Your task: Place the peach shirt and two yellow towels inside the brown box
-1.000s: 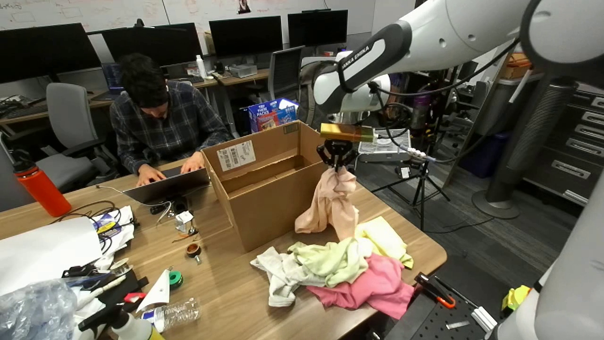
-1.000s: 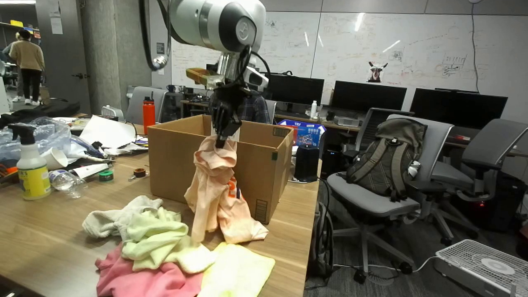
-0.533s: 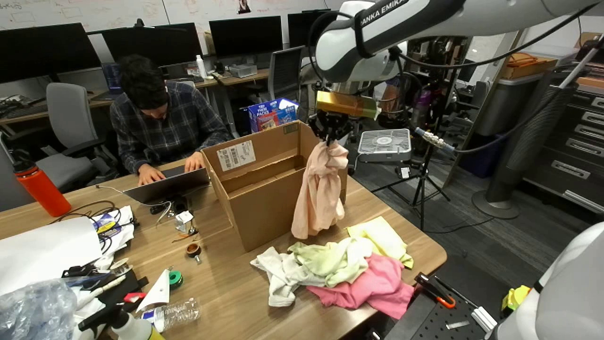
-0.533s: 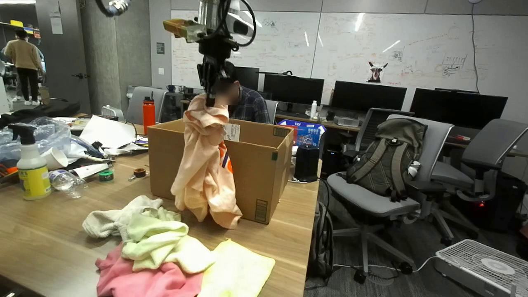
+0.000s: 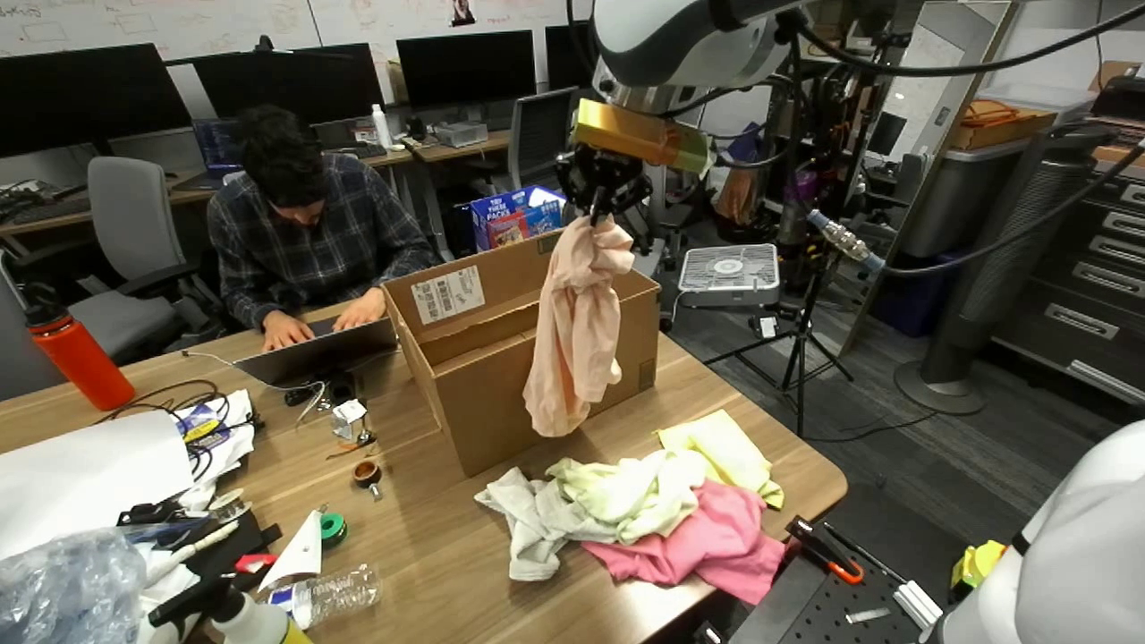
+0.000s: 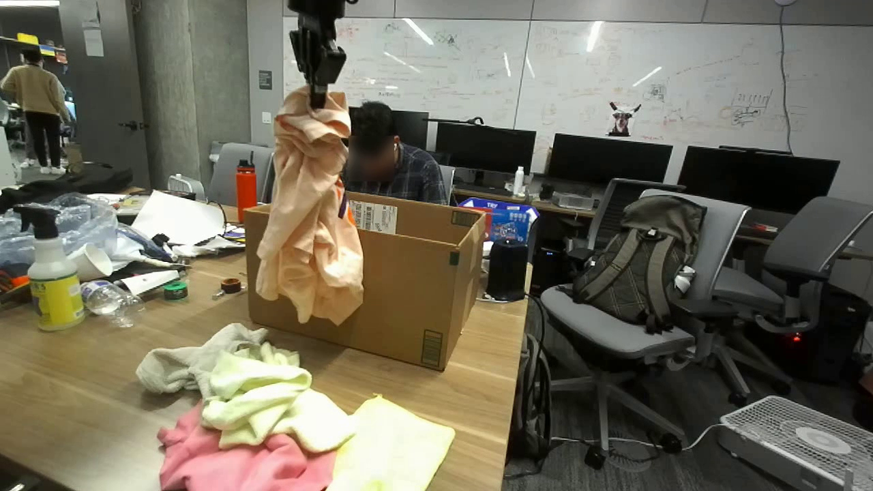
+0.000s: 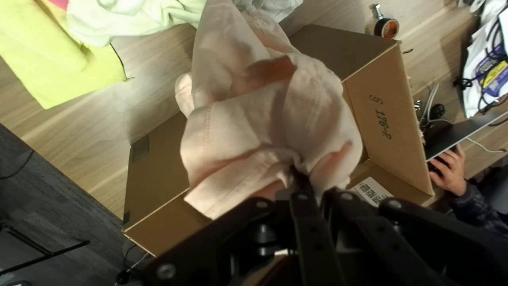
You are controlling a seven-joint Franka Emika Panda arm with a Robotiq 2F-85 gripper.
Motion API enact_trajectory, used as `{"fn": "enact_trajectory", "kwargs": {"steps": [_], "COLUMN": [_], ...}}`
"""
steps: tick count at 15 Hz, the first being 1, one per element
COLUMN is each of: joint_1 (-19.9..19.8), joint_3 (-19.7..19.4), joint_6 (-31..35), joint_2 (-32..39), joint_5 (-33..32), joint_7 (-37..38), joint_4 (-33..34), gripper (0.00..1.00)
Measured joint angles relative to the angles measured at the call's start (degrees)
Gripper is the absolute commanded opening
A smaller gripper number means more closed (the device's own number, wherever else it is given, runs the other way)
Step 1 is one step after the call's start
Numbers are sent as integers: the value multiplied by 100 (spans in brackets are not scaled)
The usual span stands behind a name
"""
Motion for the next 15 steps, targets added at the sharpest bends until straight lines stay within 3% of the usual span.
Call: {"fn": "enact_trajectory", "kwargs": {"steps": [7,15], "joint_1": [6,6], "joint_3": [424,895], "joint_6": [-148,-149], "joint_2": [-593,-549], "joint_5": [12,-194], "joint_7": [533,1621], "joint_4": [418,941], "gripper": [2,2]}}
